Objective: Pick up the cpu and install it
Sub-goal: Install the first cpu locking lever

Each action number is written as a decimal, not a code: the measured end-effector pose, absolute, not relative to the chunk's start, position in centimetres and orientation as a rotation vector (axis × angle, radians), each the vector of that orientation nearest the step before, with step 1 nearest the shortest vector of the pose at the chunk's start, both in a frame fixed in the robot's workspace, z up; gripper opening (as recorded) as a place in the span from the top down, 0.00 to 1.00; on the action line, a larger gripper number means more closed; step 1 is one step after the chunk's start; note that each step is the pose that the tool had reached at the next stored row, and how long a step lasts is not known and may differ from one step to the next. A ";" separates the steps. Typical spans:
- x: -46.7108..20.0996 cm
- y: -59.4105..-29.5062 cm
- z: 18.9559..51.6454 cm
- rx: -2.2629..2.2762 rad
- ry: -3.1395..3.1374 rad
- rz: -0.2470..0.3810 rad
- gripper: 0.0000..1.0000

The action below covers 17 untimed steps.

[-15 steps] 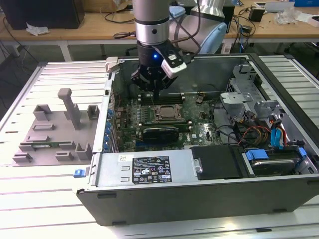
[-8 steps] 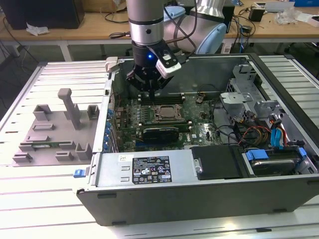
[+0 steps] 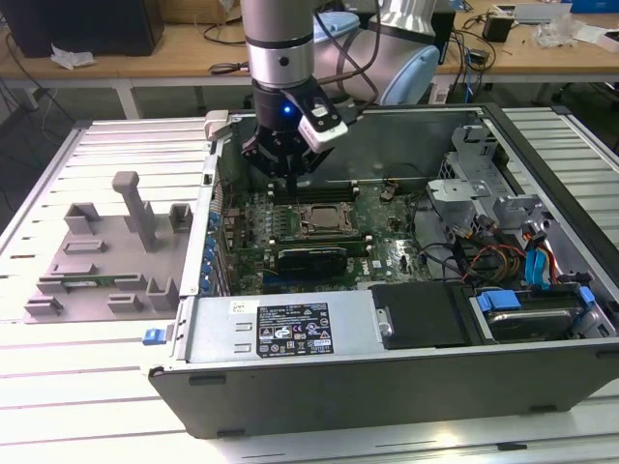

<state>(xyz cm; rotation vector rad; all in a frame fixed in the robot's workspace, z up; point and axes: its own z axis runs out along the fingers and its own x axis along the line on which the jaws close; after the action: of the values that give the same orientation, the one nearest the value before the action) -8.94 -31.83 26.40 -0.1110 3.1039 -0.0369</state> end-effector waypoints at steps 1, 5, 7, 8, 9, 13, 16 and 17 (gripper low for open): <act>-9.1 -31.8 26.4 -0.111 3.104 -0.037 0.89; -9.7 -31.8 26.4 -0.111 3.103 -0.006 0.89; -9.9 -31.8 26.4 -0.110 3.102 0.044 0.89; -9.9 -31.8 26.4 -0.109 3.101 0.069 0.89; -10.1 -31.8 26.4 -0.108 3.099 0.098 0.89; -10.3 -31.8 26.4 -0.107 3.093 0.192 0.89; -10.4 -31.8 26.4 -0.105 3.086 0.269 0.89; -10.4 -31.8 26.4 -0.104 3.084 0.287 0.89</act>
<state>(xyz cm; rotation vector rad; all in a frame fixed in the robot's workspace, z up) -10.42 -31.83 26.38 -0.1044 3.0836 0.2869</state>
